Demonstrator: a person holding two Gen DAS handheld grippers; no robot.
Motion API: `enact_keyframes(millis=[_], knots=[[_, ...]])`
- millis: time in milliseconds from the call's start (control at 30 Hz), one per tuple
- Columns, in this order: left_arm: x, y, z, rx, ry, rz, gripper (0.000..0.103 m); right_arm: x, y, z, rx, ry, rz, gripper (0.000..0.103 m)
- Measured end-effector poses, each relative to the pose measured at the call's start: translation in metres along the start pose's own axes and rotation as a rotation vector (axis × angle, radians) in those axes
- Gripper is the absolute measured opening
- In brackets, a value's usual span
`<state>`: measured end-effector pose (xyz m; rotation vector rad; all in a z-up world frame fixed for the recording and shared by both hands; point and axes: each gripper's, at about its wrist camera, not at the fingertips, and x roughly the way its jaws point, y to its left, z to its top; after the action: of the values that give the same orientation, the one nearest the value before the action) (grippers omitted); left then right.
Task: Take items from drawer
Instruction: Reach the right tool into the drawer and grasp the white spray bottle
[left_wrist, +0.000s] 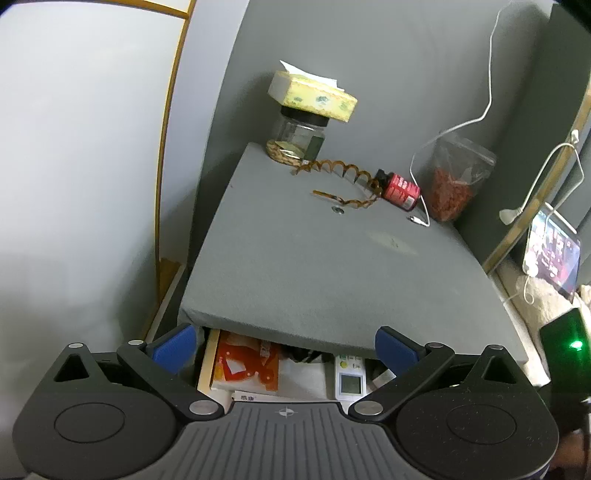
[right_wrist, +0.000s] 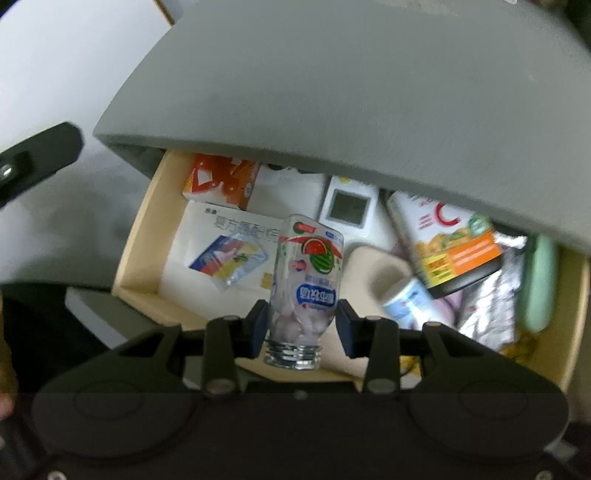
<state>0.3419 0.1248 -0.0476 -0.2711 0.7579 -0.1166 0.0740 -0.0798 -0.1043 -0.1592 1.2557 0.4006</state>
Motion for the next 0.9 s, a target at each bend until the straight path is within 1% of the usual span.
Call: enact_keyframes(millis=[67, 200, 233, 267, 333, 367, 400, 433, 467, 500, 533, 600, 633, 667, 700, 733, 767, 833, 900], knots=[[0.004, -0.004, -0.002, 0.031, 0.038, 0.000, 0.102, -0.002, -0.004, -0.004, -0.039, 0.013, -0.026, 0.039], [0.014, -0.022, -0.014, 0.137, 0.139, -0.010, 0.098, 0.007, -0.014, -0.011, -0.056, 0.046, -0.060, 0.039], [0.023, -0.032, -0.024, 0.200, 0.218, 0.009, 0.095, 0.010, -0.017, -0.012, -0.059, 0.054, -0.069, 0.039], [0.027, -0.037, -0.030, 0.229, 0.256, 0.017, 0.092, 0.014, -0.019, -0.013, -0.058, 0.060, -0.075, 0.039], [0.033, -0.046, -0.041, 0.291, 0.323, 0.033, 0.076, 0.020, -0.022, -0.008, -0.046, 0.067, -0.080, 0.041], [0.037, -0.051, -0.049, 0.332, 0.362, 0.042, 0.073, 0.024, -0.023, -0.005, -0.040, 0.070, -0.083, 0.042], [0.040, -0.057, -0.057, 0.372, 0.400, 0.052, 0.066, 0.025, -0.024, -0.003, -0.033, 0.071, -0.083, 0.042], [0.038, -0.062, -0.061, 0.393, 0.393, 0.054, 0.059, 0.018, -0.026, -0.001, -0.022, 0.066, -0.074, 0.046], [0.036, -0.064, -0.063, 0.400, 0.402, 0.046, 0.055, 0.008, -0.032, 0.000, -0.010, 0.054, -0.054, 0.054], [0.035, -0.065, -0.063, 0.390, 0.421, 0.030, 0.045, 0.001, -0.038, 0.000, -0.004, 0.043, -0.032, 0.056], [0.035, -0.065, -0.063, 0.378, 0.440, 0.012, 0.037, -0.002, -0.042, 0.001, -0.001, 0.034, -0.016, 0.058], [0.035, -0.075, -0.071, 0.432, 0.474, 0.015, 0.030, -0.004, -0.051, 0.006, -0.007, 0.018, -0.002, 0.062], [0.036, -0.080, -0.076, 0.462, 0.491, 0.017, 0.025, -0.014, -0.061, 0.007, -0.017, 0.001, 0.004, 0.067], [0.035, -0.083, -0.078, 0.479, 0.502, 0.017, 0.021, -0.019, -0.069, 0.009, -0.030, -0.008, 0.009, 0.068], [0.035, -0.086, -0.081, 0.494, 0.513, 0.017, 0.011, -0.022, -0.076, 0.010, -0.044, -0.013, 0.015, 0.068], [0.034, -0.088, -0.086, 0.493, 0.530, 0.009, 0.008, -0.021, -0.080, 0.012, -0.057, -0.010, 0.022, 0.068], [0.032, -0.089, -0.092, 0.489, 0.548, 0.000, 0.008, -0.021, -0.085, 0.010, -0.076, -0.002, 0.034, 0.068], [0.027, -0.088, -0.094, 0.457, 0.513, 0.020, 0.008, -0.021, -0.090, 0.008, -0.110, 0.023, 0.063, 0.067], [0.024, -0.083, -0.093, 0.410, 0.499, 0.017, 0.009, -0.019, -0.092, 0.006, -0.153, 0.060, 0.100, 0.064]])
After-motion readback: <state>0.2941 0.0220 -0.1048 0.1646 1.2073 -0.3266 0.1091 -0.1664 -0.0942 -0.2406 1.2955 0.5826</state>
